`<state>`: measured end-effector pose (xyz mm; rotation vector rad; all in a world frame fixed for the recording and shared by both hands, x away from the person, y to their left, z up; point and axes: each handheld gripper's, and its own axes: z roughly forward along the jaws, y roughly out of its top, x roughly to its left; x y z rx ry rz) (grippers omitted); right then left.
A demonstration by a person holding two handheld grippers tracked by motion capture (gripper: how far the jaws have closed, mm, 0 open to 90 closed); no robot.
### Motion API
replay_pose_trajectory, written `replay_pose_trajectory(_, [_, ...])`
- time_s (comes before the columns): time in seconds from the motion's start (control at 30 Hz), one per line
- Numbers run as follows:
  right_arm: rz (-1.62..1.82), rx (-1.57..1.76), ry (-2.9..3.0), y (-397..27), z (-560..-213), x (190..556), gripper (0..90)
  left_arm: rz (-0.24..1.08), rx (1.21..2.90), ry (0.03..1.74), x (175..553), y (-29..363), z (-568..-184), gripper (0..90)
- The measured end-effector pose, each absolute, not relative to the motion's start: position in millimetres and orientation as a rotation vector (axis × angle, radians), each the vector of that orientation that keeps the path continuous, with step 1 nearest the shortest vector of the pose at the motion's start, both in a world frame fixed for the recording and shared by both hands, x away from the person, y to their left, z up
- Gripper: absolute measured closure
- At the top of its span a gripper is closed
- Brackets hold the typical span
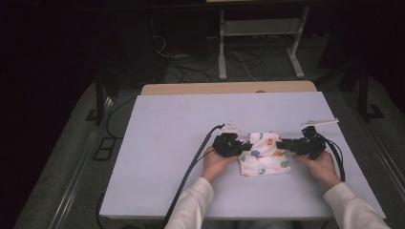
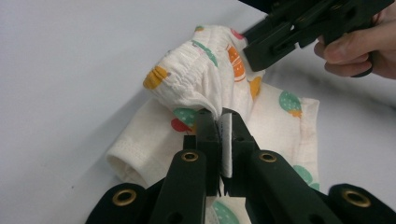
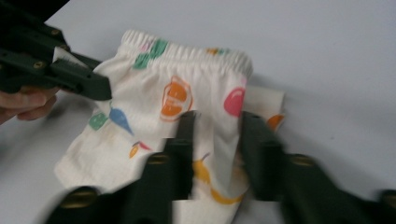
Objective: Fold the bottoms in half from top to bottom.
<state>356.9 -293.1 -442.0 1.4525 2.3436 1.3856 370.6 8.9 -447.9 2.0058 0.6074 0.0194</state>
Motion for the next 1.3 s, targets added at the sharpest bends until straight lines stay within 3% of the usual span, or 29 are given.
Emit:
replay_pose_trajectory(0.07, [1.412,1.459,2.313,-294.0,-439.4,357.4,46.5,0.021,2.001,0.608,370.2,9.3,-449.3,86.3])
replay_pose_trajectory(0.27, [1.476,1.512,2.205,-296.2,-428.0,366.3,36.6,0.024,2.002,0.597,369.8,9.4,-450.0,86.2])
replay_pose_trajectory(0.7, [1.453,1.468,2.245,-280.2,-399.1,400.6,36.7,0.028,2.011,0.579,367.8,8.6,-453.4,86.2])
replay_pose_trajectory(0.87, [1.403,1.418,2.365,-267.0,-393.7,418.4,61.3,0.025,2.021,0.571,366.9,7.7,-454.8,86.2])
replay_pose_trajectory(0.9, [1.403,1.418,2.365,-267.0,-393.7,418.4,61.3,0.025,2.021,0.571,366.9,7.7,-454.8,86.2])
replay_pose_trajectory(0.93, [1.376,1.403,2.428,-260.5,-394.8,424.8,73.6,0.024,2.02,0.57,366.7,7.5,-455.0,86.2])
replay_pose_trajectory(1.0, [1.363,1.395,2.45,-257.9,-395.4,426.8,77.4,0.025,2.021,0.57,366.6,7.4,-455.1,86.2])
replay_pose_trajectory(1.07, [1.282,1.359,2.538,-246.5,-398.9,434.4,88.4,0.026,2.022,0.569,366.5,7.5,-455.2,86.2])
replay_pose_trajectory(1.3, [1.165,1.408,2.647,-232.1,-412.3,450.0,88.7,0.024,2.028,0.566,366.4,6.9,-456.0,86.2])
